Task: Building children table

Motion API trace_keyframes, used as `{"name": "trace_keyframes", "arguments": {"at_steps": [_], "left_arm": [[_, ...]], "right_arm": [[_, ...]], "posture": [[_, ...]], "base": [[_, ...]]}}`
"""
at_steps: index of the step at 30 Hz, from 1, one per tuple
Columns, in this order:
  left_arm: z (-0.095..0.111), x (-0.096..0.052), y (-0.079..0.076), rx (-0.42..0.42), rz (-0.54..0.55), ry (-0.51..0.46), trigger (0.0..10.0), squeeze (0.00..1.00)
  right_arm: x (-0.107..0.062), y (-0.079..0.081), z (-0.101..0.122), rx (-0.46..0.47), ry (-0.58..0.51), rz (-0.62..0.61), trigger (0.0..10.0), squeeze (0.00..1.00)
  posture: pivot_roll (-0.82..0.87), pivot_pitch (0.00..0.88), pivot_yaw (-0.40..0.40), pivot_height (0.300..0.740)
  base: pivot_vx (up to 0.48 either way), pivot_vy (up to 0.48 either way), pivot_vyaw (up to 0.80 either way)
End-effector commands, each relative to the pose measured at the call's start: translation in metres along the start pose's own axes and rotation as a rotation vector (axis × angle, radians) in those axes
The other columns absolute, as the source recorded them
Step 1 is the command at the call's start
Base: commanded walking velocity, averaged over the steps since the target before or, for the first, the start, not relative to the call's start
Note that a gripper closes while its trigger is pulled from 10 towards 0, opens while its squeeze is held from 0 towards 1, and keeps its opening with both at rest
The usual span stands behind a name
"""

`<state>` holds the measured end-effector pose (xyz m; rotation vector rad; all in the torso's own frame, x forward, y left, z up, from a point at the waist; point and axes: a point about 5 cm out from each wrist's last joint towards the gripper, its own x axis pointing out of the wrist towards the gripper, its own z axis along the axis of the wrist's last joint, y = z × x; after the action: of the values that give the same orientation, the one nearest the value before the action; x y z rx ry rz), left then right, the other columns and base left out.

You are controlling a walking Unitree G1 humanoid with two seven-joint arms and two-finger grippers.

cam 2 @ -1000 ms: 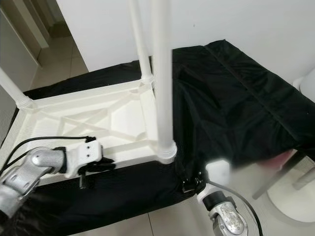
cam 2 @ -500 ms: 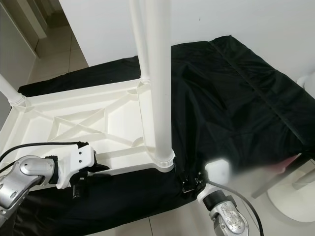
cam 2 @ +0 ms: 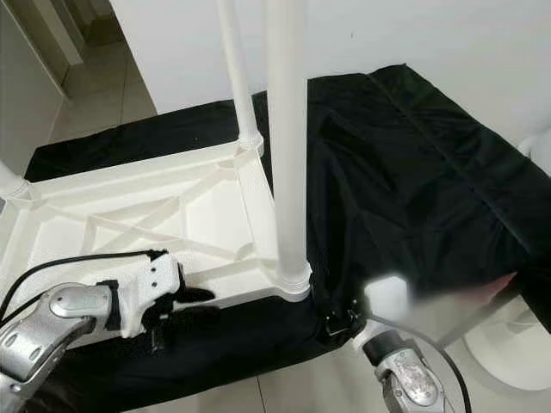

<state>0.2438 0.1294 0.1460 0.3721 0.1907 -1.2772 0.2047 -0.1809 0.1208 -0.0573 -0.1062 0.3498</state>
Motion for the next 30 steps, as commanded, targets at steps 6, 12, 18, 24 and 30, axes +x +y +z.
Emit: {"name": "trace_keyframes", "arguments": {"at_steps": [6,12,18,24,30], "left_arm": [[0.017,0.005,0.003,0.065,0.142,-0.105,10.0,0.08],[0.035,0.006,0.002,0.066,0.251,-0.238,10.0,0.00],[0.041,0.006,0.002,0.050,0.334,-0.282,10.0,0.00],[0.033,0.009,0.003,-0.019,0.409,-0.278,10.0,0.89],[0.029,0.007,0.002,-0.080,0.425,-0.271,10.0,1.00]], "right_arm": [[0.004,0.007,-0.001,0.021,0.004,0.056,10.0,0.00],[0.004,0.009,0.001,0.015,0.000,0.080,10.0,0.00],[0.002,0.010,0.004,0.014,-0.003,0.107,10.0,0.00],[0.000,0.011,0.011,-0.007,-0.005,0.161,10.0,0.00],[-0.005,0.012,0.017,0.000,0.011,0.249,10.0,0.47]], "posture": [[-0.15,0.068,0.102,0.740],[-0.15,0.075,0.105,0.740],[-0.15,0.080,0.112,0.740],[-0.15,0.084,0.113,0.740],[-0.15,0.084,0.113,0.740]], "base": [[0.000,0.000,0.00],[0.000,0.000,0.00],[0.000,0.000,0.00],[0.000,0.000,0.00],[0.000,0.000,0.00]]}}
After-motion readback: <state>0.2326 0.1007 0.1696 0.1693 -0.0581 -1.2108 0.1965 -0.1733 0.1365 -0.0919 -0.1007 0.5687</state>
